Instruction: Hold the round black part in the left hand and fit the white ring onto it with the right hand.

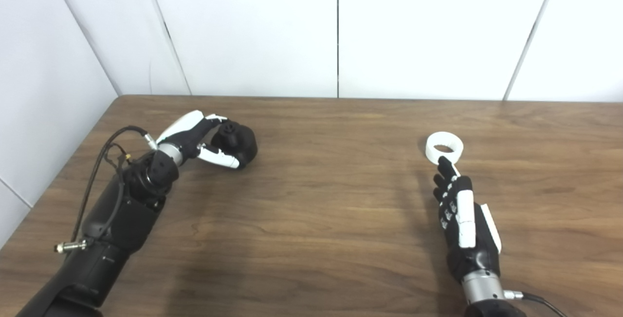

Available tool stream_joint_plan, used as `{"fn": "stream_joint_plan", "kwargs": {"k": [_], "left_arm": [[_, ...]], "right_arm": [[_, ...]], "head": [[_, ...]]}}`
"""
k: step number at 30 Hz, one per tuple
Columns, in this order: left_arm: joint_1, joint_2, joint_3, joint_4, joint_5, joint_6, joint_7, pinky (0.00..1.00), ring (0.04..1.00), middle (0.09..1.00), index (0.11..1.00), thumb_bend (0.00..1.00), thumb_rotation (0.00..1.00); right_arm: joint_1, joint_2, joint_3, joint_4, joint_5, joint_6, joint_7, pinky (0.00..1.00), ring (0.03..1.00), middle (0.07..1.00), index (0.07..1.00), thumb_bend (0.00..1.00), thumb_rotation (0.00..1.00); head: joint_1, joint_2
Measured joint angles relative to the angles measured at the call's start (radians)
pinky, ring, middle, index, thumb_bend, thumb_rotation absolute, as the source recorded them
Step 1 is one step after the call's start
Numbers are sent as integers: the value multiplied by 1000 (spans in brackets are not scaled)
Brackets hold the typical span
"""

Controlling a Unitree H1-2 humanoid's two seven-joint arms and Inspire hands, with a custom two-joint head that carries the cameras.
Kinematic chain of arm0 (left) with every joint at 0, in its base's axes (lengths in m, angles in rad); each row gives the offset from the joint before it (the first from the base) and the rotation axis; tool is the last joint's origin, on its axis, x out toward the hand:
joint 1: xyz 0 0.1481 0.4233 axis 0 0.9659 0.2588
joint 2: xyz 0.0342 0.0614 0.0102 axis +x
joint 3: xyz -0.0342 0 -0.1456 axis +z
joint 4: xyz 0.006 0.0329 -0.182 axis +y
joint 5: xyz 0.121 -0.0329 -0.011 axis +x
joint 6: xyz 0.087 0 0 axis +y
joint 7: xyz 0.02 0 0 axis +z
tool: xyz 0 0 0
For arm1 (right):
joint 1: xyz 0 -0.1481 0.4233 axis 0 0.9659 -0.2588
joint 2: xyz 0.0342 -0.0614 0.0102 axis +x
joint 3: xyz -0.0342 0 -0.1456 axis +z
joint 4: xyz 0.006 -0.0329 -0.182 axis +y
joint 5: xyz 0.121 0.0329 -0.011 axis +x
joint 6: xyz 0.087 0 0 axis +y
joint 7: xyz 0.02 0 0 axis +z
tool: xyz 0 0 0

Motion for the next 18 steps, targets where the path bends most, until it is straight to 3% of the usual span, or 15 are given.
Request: {"fn": "stream_joint_plan", "kwargs": {"k": [9,18], "left_arm": [[0,0,-6,8,11,-22,19,961,1000,965,740,883,234],[0,0,-13,13,32,-55,48,966,1000,956,725,870,207]], "right_arm": [[1,0,-1,0,4,0,0,1000,976,975,933,668,1000],[1,-1,-3,-3,12,0,1,1000,980,977,935,669,1000]], "head": [[0,0],[2,-2]]}}
